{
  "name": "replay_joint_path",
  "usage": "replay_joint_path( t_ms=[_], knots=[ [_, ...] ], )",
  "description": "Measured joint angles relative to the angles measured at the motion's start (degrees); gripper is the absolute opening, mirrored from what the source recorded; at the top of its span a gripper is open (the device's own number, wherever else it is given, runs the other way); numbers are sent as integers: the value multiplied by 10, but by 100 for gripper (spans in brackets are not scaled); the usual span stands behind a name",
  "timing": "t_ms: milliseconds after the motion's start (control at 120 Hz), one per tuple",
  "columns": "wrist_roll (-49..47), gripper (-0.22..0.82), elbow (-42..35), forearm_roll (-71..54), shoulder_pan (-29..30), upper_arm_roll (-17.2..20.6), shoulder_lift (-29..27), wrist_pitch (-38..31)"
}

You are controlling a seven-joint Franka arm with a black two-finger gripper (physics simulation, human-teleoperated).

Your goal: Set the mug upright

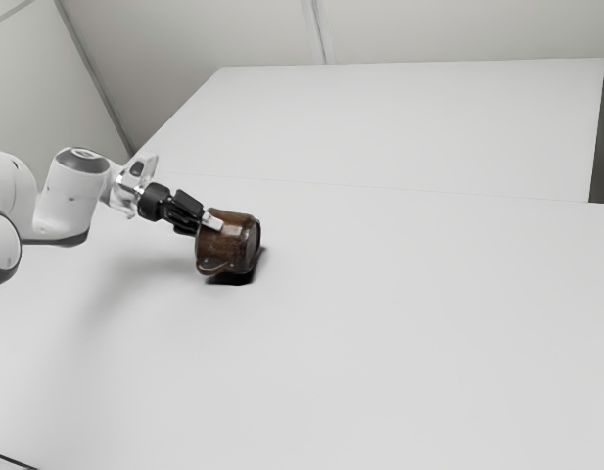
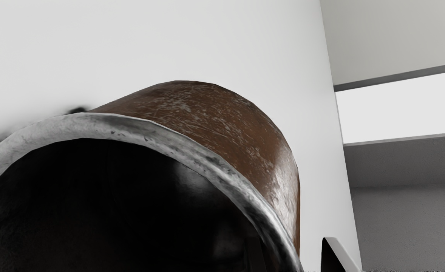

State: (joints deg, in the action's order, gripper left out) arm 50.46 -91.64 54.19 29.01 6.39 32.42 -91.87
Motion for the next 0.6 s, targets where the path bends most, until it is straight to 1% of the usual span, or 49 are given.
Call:
replay_joint_path(
  t_ms=[67, 142, 242, 383, 500, 600],
  knots=[
    [-1, 2, 0, 2, -1, 1, -1, 7],
    [-2, -4, -1, 3, -3, 1, -2, 14],
    [-3, -11, 0, 4, -3, 1, -4, 19],
    [-4, -14, -1, 3, -5, 1, -7, 22],
    [-4, -15, -6, -14, -19, -3, -27, 20],
    [-5, -16, -27, -57, -32, -5, -73, 5]
  ],
)
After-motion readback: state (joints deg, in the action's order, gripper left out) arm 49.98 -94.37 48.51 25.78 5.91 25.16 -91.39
